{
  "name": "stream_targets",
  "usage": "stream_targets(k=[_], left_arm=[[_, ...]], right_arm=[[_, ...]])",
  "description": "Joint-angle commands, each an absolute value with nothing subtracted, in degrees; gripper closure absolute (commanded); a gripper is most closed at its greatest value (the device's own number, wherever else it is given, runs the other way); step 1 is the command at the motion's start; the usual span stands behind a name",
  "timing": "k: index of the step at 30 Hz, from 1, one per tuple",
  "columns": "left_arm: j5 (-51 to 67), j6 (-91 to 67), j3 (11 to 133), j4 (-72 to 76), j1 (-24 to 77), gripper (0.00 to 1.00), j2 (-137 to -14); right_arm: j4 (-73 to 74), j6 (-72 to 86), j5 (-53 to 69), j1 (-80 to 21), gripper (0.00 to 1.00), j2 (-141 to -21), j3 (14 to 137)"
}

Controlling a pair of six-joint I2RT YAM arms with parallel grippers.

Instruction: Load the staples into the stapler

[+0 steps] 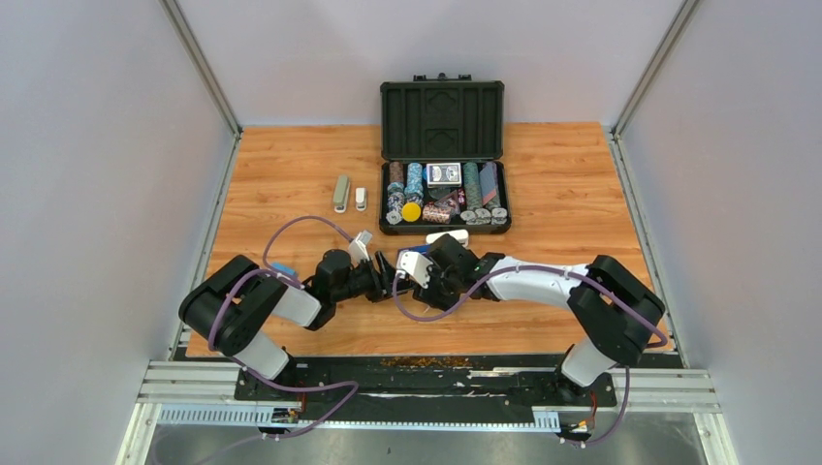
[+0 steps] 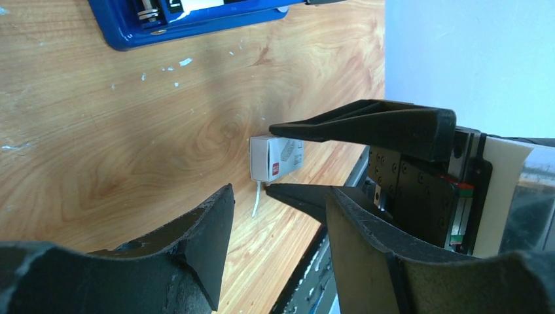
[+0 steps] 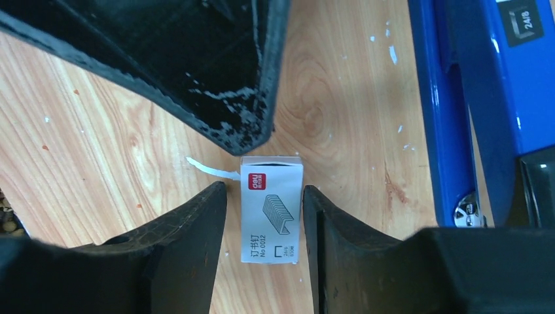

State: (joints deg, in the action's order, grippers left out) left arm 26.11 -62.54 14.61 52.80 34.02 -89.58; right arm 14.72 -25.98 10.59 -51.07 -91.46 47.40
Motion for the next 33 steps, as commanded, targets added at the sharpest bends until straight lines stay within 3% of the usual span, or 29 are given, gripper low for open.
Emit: stream_targets(k=[1,7,21,33], left_arm=[[27.4,-63.5,14.0,57.3,33.7,0.39,-89.7],[29.0,-66.8,13.6,63.1,33.8,0.40,-93.4],[31.6,-80.2,12.3,91.5,35.5,0.46,-112.2],[31.3,-81.2,13.4,92.0,37.6,0.46,-112.7]], right_arm=[[14.9,-24.8,10.7,-52.4,0.53,-92.4,48.9],[14.7,-24.6,12.0,-53.2,0.62,-93.5,49.4],[10.2,-22.3,14.2,-53.5,0.65,-92.2,48.1],[9.0,-21.9,14.2,-53.4,0.65,-93.0,47.5]])
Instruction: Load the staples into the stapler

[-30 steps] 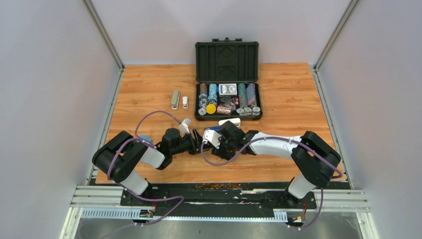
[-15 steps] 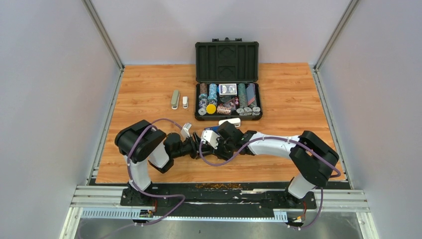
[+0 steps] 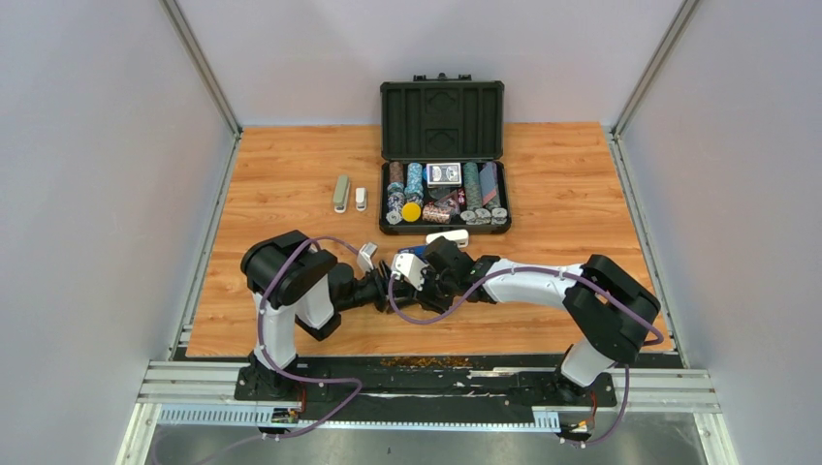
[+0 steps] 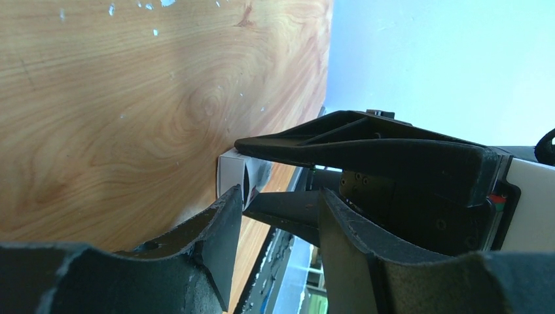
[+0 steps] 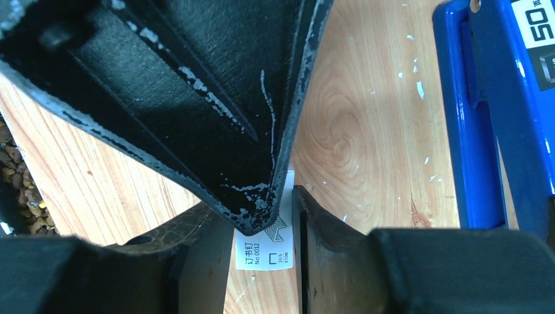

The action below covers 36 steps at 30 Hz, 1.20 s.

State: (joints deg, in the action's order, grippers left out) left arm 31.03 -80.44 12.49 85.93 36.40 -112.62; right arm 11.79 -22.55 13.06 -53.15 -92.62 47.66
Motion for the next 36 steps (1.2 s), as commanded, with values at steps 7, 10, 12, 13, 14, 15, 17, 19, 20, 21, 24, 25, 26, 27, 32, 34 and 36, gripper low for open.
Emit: stream_targets(k=[7,10,12,13,14,15,17,19,20,21,24,25,26,27,32,34,36], left_arm=[[30.7,-81.7,14.3,92.0,39.1,0.46,-113.8],[30.5,-81.9,14.6,92.1,39.6,0.46,-113.6],[30.4,-82.3,15.0,92.1,40.1,0.47,-113.5],[30.2,-82.5,15.2,92.0,40.5,0.46,-113.4],[30.1,-82.7,15.4,92.0,40.9,0.47,-113.3],[30.0,-82.8,15.7,92.0,41.3,0.47,-113.2],[29.8,-83.2,16.1,92.0,42.0,0.47,-112.8],[29.7,-83.4,16.3,92.0,42.4,0.47,-112.3],[29.6,-83.4,16.2,92.0,42.5,0.47,-112.1],[29.5,-83.4,16.3,92.0,42.5,0.46,-111.8],[29.5,-83.4,16.2,92.1,42.7,0.46,-111.2],[29.5,-83.4,16.3,92.0,42.9,0.46,-111.2],[29.5,-83.5,16.5,92.1,43.2,0.46,-111.2],[29.5,-83.5,16.6,92.0,43.5,0.46,-111.3],[28.8,-83.4,16.3,92.0,43.9,0.46,-111.0],[28.4,-83.3,15.9,92.0,43.8,0.47,-110.9],[27.8,-83.2,15.4,92.0,43.6,0.47,-111.2]], right_arm=[[8.2,-21.5,14.3,-53.4,0.65,-93.2,47.4],[7.2,-21.3,14.9,-53.4,0.65,-92.9,47.1],[6.2,-21.1,15.2,-53.5,0.65,-92.8,46.8],[5.7,-20.9,15.3,-53.4,0.65,-92.7,46.6],[5.2,-20.8,15.5,-53.5,0.65,-92.6,46.4],[4.8,-20.7,15.5,-53.5,0.65,-92.5,46.3],[3.9,-20.5,15.6,-53.5,0.64,-92.5,46.0],[3.1,-20.5,15.7,-53.5,0.64,-92.5,45.7],[2.7,-20.5,15.8,-53.5,0.64,-92.5,45.6],[2.6,-20.5,15.9,-53.6,0.64,-92.4,45.5],[1.9,-20.6,16.3,-53.7,0.63,-92.4,45.1],[1.5,-20.6,16.5,-53.7,0.63,-92.2,45.0],[1.1,-20.6,16.6,-53.8,0.63,-92.2,45.0],[0.9,-20.6,16.7,-53.9,0.62,-92.3,44.9],[0.7,-20.6,16.1,-54.1,0.60,-91.8,44.6],[0.8,-20.8,15.8,-54.0,0.59,-91.5,44.2],[0.8,-20.8,15.8,-54.0,0.57,-90.8,43.8]])
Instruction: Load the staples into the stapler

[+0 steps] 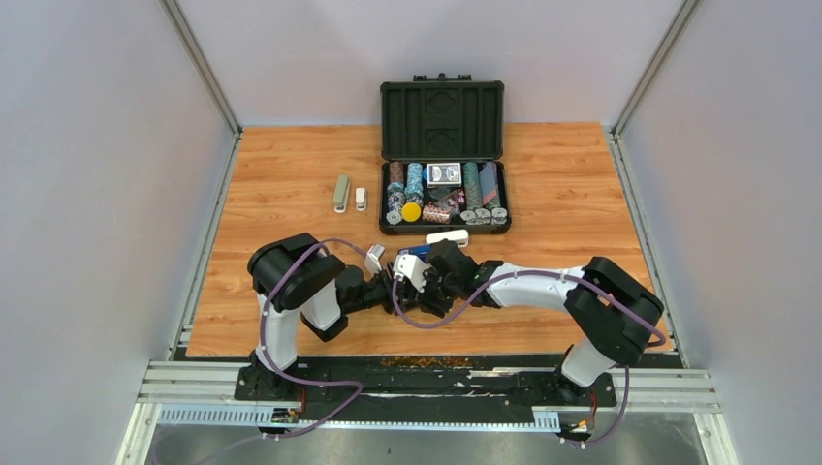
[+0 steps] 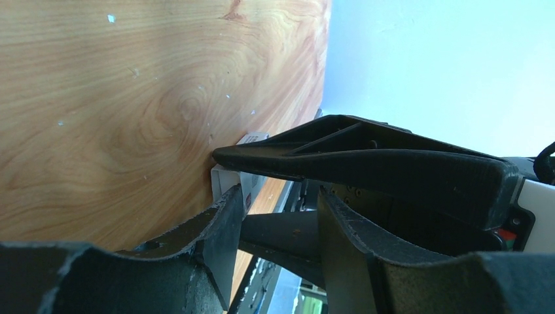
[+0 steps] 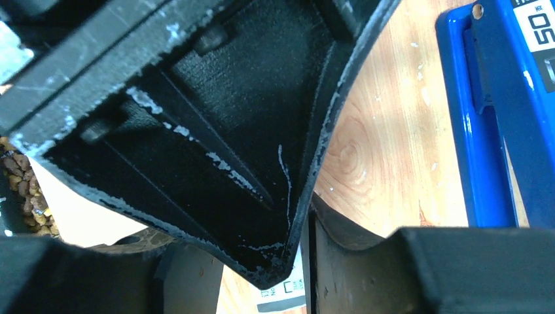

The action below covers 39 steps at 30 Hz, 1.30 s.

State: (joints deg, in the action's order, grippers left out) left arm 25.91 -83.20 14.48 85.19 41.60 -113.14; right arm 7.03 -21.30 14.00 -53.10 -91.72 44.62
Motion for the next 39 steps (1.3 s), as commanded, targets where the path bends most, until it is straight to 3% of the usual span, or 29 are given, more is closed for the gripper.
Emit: stream_targets(k=[1,11,24,33,39], left_arm=[[27.6,-83.1,15.1,92.0,43.5,0.47,-111.4],[25.5,-81.3,10.3,92.0,40.3,0.44,-110.8],[23.9,-78.1,6.4,89.6,38.3,0.39,-109.2],[23.6,-68.9,9.4,69.0,38.3,0.37,-95.8],[17.7,-50.6,18.2,34.3,41.5,0.32,-80.1]], right_arm=[[0.7,-20.8,15.9,-54.1,0.57,-90.3,43.5],[2.8,-20.6,14.2,-54.0,0.44,-84.2,41.3],[6.5,-14.4,9.7,-54.1,0.38,-70.9,36.6],[11.2,-0.9,-0.8,-54.0,0.38,-59.7,35.2],[19.4,9.3,-7.9,-53.9,0.37,-58.4,37.8]])
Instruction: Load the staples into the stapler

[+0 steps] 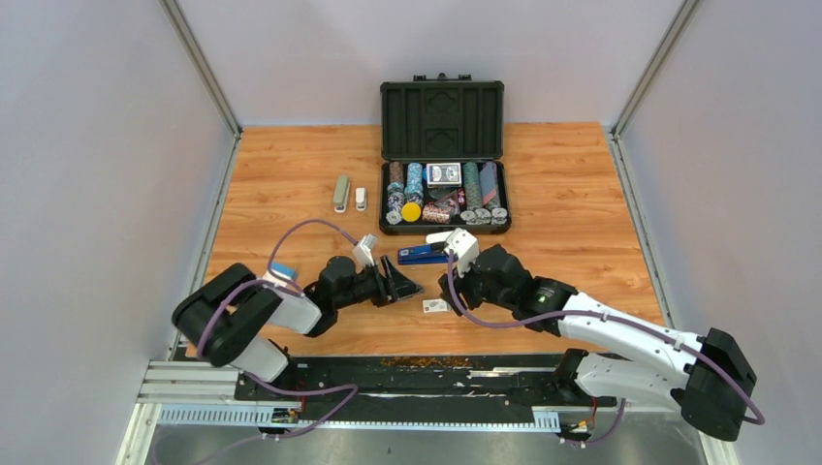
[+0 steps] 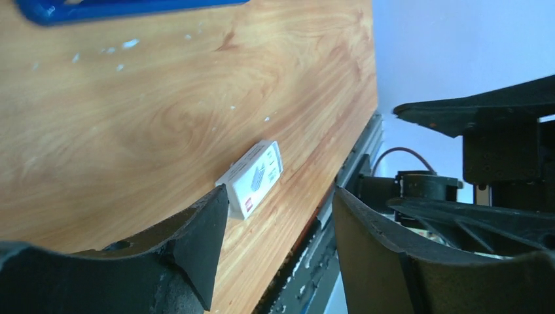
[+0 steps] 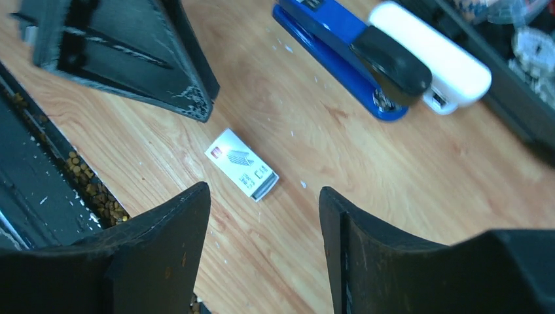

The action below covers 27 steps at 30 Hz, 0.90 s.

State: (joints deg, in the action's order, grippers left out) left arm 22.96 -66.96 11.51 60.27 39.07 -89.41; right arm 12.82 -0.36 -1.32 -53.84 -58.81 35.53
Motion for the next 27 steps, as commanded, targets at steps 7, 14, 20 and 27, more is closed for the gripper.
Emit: stream_targets(k=[7,14,20,27], left_arm=[[4.5,-29.5,29.4,8.8,48.1,0.26,-72.5],[0.2,-16.9,34.4,5.1,54.8,0.19,-77.9],[-2.7,-8.5,35.0,8.5,58.6,0.19,-80.5],[1.0,-1.3,37.6,9.6,58.9,0.21,-84.9]], right_arm=[[26.5,18.3,-13.0,-53.6,0.37,-61.0,39.7],[27.5,25.6,-14.3,-52.7,0.40,-62.7,38.8],[26.7,28.7,-14.8,-51.3,0.42,-62.0,37.4],[25.1,30.0,-13.0,-49.6,0.43,-61.0,35.7]])
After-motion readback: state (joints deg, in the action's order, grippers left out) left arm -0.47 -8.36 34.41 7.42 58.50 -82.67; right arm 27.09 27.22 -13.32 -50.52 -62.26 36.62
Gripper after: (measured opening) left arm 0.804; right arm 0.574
